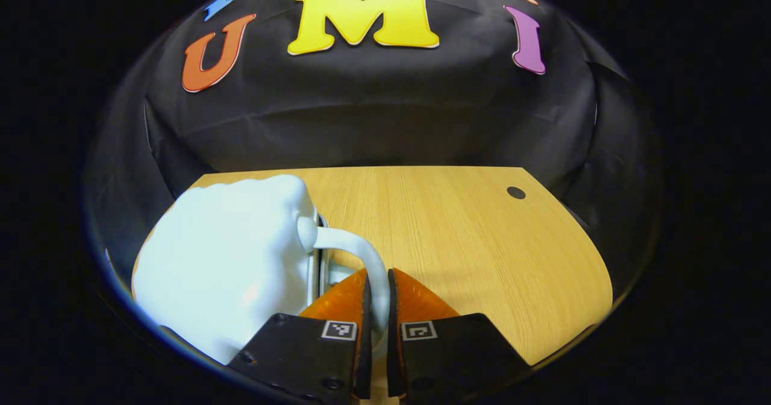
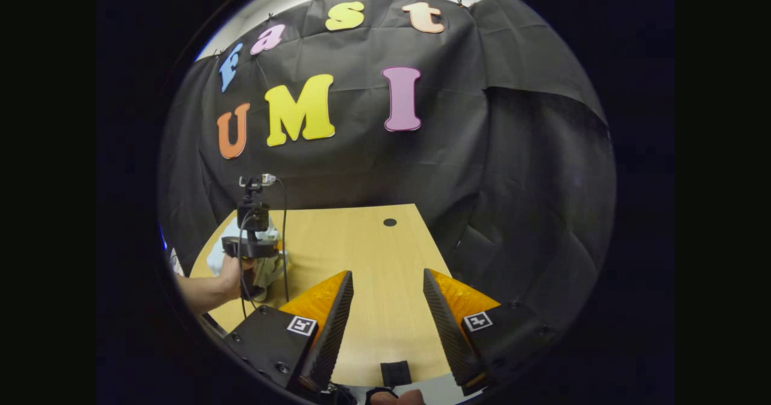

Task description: First open the suitcase, pack the skin care products into it, and then close the suitcase.

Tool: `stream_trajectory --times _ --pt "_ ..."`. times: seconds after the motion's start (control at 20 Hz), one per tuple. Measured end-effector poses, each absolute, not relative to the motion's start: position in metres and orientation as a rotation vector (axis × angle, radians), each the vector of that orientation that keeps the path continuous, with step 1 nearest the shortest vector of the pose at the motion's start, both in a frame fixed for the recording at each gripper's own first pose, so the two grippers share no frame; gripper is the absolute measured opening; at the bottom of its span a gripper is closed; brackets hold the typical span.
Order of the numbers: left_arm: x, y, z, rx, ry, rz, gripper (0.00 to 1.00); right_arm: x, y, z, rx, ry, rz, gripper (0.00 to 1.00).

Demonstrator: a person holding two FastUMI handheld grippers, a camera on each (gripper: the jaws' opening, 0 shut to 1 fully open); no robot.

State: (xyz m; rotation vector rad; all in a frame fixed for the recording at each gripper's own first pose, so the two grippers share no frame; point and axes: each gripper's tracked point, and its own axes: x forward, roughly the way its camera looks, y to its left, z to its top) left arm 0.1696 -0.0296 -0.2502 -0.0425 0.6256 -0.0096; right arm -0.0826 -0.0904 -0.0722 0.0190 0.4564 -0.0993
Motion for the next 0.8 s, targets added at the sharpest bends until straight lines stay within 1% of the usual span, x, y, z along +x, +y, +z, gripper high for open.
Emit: stream_trajectory --times 0.05,0.1,0.35,0.4,0.45,0.5,0.55,0.6,0.7,0.8 --pt "0.166 -0.032 -0.258 -0.052 0.642 -0.012 0.16 -0.082 -0.088 -0.071 0.017 0.453 -0.094 0.7" --pt "0.166 -0.034 -0.261 -0.044 0.645 -0.013 0.21 -0.082 -0.087 -0.07 0.013 0.45 -0.093 0.7" --pt "0.168 -0.034 -0.266 0.101 0.601 -0.006 0.23 -0.088 -0.087 -0.069 -0.007 0.45 -0.1 0.7" --pt "0.168 -0.039 -0.265 0.113 0.575 -0.03 0.26 -0.089 -0.086 -0.07 -0.009 0.451 -0.102 0.65" --pt "0.167 -0.044 -0.263 0.116 0.548 -0.039 0.34 -0.09 -0.086 -0.07 -0.012 0.451 -0.104 0.7" --pt "0.165 -0.048 -0.26 0.124 0.526 -0.047 0.46 -0.089 -0.086 -0.071 -0.014 0.449 -0.105 0.7" --pt "0.162 -0.052 -0.255 0.115 0.502 -0.052 0.64 -0.087 -0.084 -0.071 -0.017 0.444 -0.105 0.7" --pt "0.158 -0.053 -0.246 0.09 0.487 -0.062 0.85 -0.085 -0.082 -0.07 -0.022 0.433 -0.107 0.7" --pt "0.151 -0.05 -0.237 0.02 0.494 -0.069 0.97 -0.076 -0.075 -0.069 -0.018 0.414 -0.099 0.7" --pt "0.142 -0.046 -0.219 -0.03 0.477 -0.073 0.98 -0.066 -0.06 -0.068 0.004 0.398 -0.077 0.7"
